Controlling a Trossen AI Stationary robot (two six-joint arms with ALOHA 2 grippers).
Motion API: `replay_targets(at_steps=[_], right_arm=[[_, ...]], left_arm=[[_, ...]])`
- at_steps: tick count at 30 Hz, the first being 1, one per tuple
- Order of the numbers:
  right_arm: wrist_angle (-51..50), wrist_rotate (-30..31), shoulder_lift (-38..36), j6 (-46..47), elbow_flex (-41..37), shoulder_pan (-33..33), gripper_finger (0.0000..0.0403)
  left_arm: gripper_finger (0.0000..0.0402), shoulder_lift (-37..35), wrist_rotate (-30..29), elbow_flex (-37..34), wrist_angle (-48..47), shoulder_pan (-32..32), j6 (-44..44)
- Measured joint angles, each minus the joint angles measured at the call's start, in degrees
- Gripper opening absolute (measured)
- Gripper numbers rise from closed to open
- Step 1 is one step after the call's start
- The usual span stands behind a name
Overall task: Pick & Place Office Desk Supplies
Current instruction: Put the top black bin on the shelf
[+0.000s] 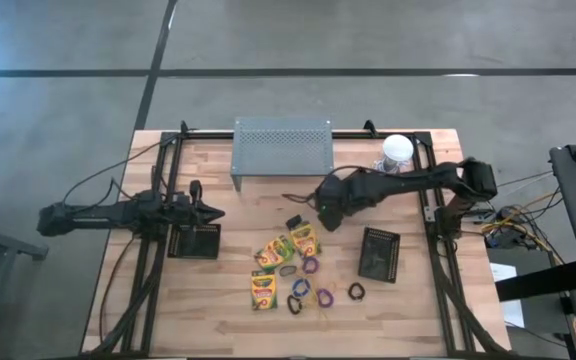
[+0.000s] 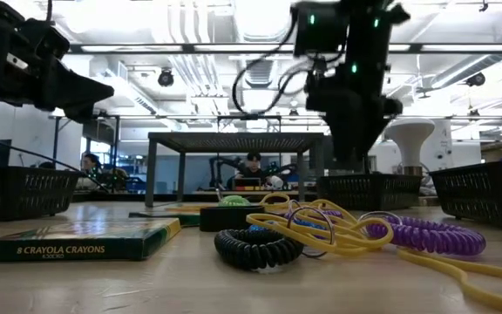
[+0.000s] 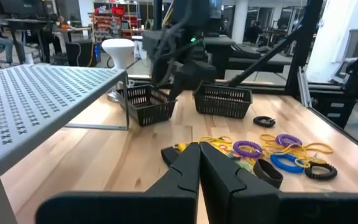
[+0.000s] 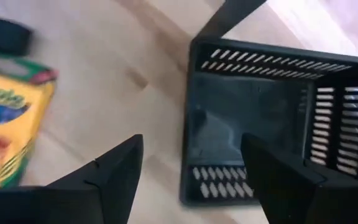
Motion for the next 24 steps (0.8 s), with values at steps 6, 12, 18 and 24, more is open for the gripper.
replay_targets(at_steps=[6, 12, 18, 24], right_arm=[[1.5, -3.1, 0.4, -2.1, -3.7, -2.6, 0.0227], [5.6, -6.1, 0.4, -3.0, -6.1, -2.2, 0.0162], [5.4, -6.1, 0.4, -3.9, -6.4, -1.3, 0.0047], [0.3, -6.2, 0.1, -2.5, -1.3, 1.6, 0.0014]], left_arm=[[0.0014, 0.5, 0.0, 0.0, -0.2, 0.0, -1.1], [0.0014, 0.5, 0.0, 0.0, -0.2, 0.0, -1.3], [0.0014, 0.5, 0.0, 0.0, -0.2, 0.0, -1.3], [0.0014, 0.5, 0.0, 0.0, -0.2, 0.0, -1.5]])
